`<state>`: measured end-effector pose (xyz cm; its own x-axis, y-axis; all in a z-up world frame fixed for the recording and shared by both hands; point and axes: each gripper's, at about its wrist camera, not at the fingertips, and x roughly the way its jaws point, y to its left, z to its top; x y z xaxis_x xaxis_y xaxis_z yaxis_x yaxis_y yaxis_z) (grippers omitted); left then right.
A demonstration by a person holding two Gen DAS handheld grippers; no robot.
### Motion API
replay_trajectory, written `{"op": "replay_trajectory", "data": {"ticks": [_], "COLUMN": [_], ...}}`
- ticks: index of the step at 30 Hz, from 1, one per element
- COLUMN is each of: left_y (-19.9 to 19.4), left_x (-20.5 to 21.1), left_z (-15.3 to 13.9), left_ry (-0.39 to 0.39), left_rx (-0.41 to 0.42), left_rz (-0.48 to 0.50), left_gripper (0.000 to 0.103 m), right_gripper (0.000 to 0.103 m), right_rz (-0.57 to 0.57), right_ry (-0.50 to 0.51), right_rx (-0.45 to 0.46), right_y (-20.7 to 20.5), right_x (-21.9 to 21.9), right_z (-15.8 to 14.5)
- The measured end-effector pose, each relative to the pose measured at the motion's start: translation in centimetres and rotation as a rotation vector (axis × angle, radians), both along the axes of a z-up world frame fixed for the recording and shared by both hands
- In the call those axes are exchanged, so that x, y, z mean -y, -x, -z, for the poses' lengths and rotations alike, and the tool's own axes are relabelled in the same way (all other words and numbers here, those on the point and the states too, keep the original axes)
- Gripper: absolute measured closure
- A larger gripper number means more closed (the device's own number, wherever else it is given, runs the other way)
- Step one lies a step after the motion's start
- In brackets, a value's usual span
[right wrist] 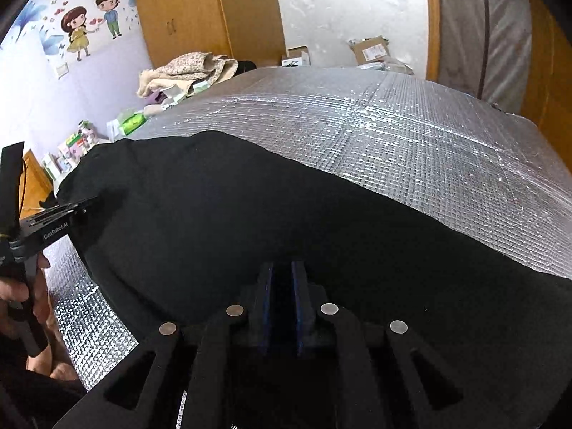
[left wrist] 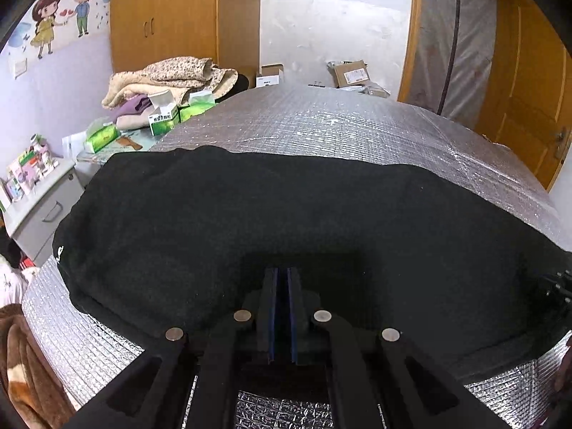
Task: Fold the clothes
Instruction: 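Move the left gripper over the sweatshirt toward its printed end, then grasp the black sweatshirt end with the left gripper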
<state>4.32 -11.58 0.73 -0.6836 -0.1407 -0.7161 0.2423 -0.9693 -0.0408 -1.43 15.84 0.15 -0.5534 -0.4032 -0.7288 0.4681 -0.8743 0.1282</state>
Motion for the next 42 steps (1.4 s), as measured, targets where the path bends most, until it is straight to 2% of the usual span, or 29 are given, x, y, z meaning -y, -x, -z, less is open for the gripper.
{"op": "replay_trajectory", "data": {"ticks": [4, 8, 13, 19, 22, 24, 27, 29, 31, 35, 42], "left_y": [-0.8, -2.0, -2.9, -5.2, -5.7, -6.4, -7.2, -8.0, -8.6, -8.6, -8.4], "left_x": [0.5, 2.0, 5.9, 10.5, 12.3, 12.8, 13.1, 13.5, 13.9, 14.9, 14.9], "left_z": [-1.1, -2.3, -1.6, -1.2, -0.6, -0.6, -1.2, -1.6, -1.7, -1.1, -0.9], "left_ry": [-0.017, -0.015, -0.038, -0.085, -0.13, -0.153, -0.142, -0.138, -0.139, -0.183, -0.227], "left_rx": [-0.04, -0.099, -0.084, -0.127, -0.111, -0.131, -0.16, -0.186, -0.208, -0.191, -0.215], "left_rz": [-0.006, -0.028, -0.17, -0.307, -0.338, -0.334, -0.348, -0.376, -0.402, -0.429, -0.408], "left_gripper": [0.098, 0.098, 0.098, 0.098, 0.098, 0.098, 0.097, 0.094, 0.085, 0.08, 0.063], "right_gripper": [0.09, 0.09, 0.088, 0.088, 0.088, 0.088, 0.088, 0.088, 0.088, 0.088, 0.088], "right_rz": [0.003, 0.002, -0.014, -0.039, -0.042, -0.043, -0.043, -0.043, -0.04, -0.042, -0.044], "right_ry": [0.055, 0.062, 0.056, 0.051, 0.052, 0.054, 0.053, 0.055, 0.058, 0.06, 0.074], "right_rx": [0.03, 0.038, 0.03, 0.039, 0.046, 0.048, 0.051, 0.053, 0.054, 0.056, 0.06], "right_y": [0.3, 0.4, 0.3, 0.4, 0.6, 0.7, 0.9, 1.0, 1.1, 1.3, 1.5], "right_x": [-0.8, -0.9, -0.4, 0.4, 0.6, 0.6, 0.5, 0.5, 0.6, 0.7, 0.7], "right_z": [0.1, 0.0, -0.7, -0.9, -0.8, -0.8, -0.7, -0.6, -0.5, -0.3, -0.2]}}
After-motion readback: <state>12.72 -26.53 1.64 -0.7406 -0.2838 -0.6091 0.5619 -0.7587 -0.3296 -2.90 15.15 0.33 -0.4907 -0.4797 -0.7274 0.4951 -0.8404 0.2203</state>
